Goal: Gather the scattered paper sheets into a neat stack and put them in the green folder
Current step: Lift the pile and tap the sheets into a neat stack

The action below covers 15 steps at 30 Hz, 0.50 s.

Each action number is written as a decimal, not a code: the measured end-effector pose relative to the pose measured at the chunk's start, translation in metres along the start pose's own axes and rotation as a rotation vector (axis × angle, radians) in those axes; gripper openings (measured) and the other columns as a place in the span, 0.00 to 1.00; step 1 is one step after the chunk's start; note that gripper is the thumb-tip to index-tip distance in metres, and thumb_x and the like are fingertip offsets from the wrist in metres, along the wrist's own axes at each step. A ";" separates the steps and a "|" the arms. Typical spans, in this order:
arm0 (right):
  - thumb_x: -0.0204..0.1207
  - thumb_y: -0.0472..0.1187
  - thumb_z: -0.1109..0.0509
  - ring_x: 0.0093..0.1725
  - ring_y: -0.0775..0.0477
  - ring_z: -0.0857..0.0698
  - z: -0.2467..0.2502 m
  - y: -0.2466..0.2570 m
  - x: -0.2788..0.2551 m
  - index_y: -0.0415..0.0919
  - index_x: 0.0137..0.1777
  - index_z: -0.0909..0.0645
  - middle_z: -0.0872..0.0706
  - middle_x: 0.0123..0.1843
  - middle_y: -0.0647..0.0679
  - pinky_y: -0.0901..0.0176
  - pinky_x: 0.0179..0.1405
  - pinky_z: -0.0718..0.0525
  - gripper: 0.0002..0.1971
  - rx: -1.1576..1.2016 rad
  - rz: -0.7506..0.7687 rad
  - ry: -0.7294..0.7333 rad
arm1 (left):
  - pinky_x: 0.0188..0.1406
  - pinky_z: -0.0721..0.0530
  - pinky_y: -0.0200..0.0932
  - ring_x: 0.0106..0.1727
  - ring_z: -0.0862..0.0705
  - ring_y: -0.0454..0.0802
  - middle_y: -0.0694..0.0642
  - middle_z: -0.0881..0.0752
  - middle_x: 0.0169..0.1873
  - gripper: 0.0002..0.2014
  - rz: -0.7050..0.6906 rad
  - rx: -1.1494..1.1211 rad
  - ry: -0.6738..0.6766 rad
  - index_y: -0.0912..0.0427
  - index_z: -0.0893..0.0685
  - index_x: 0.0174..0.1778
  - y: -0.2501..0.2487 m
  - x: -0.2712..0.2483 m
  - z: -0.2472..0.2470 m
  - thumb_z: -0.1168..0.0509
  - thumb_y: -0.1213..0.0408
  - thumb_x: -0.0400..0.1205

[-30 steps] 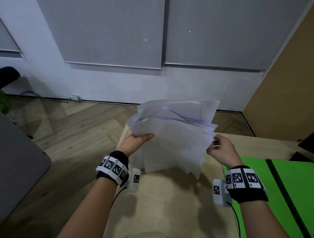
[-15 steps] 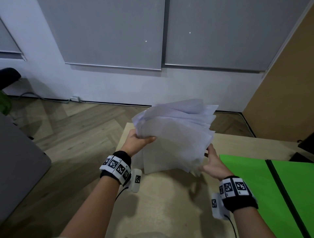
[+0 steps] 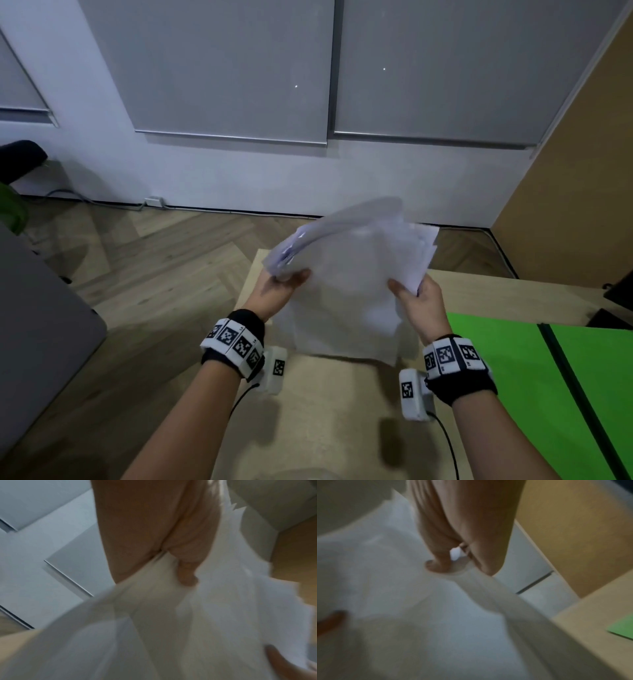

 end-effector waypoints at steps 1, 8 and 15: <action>0.73 0.29 0.28 0.34 0.74 0.15 0.003 0.012 -0.001 0.40 0.54 0.19 0.12 0.51 0.41 0.75 0.42 0.16 0.11 0.029 0.051 -0.068 | 0.70 0.20 0.51 0.67 0.17 0.52 0.46 0.14 0.58 0.20 -0.064 -0.011 -0.065 0.37 0.22 0.62 -0.010 -0.001 0.002 0.31 0.67 0.81; 0.70 0.29 0.25 0.38 0.66 0.12 0.022 0.029 -0.015 0.41 0.54 0.19 0.11 0.47 0.48 0.72 0.40 0.14 0.14 0.061 0.112 -0.068 | 0.66 0.17 0.54 0.61 0.13 0.48 0.49 0.10 0.57 0.20 -0.003 -0.047 -0.125 0.39 0.15 0.56 -0.003 -0.007 0.006 0.22 0.50 0.69; 0.67 0.31 0.22 0.39 0.60 0.09 0.021 -0.043 -0.022 0.39 0.48 0.13 0.08 0.35 0.58 0.65 0.43 0.12 0.10 -0.126 -0.141 0.137 | 0.54 0.15 0.51 0.50 0.14 0.53 0.60 0.13 0.48 0.11 0.005 0.078 -0.098 0.53 0.17 0.52 0.022 -0.007 -0.002 0.32 0.73 0.81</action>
Point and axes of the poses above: each hand's wrist, its own x-axis towards the middle knuckle, its own z-axis out of the back of the hand, y = z × x, the point moved 10 cm from there along x, towards the middle knuckle
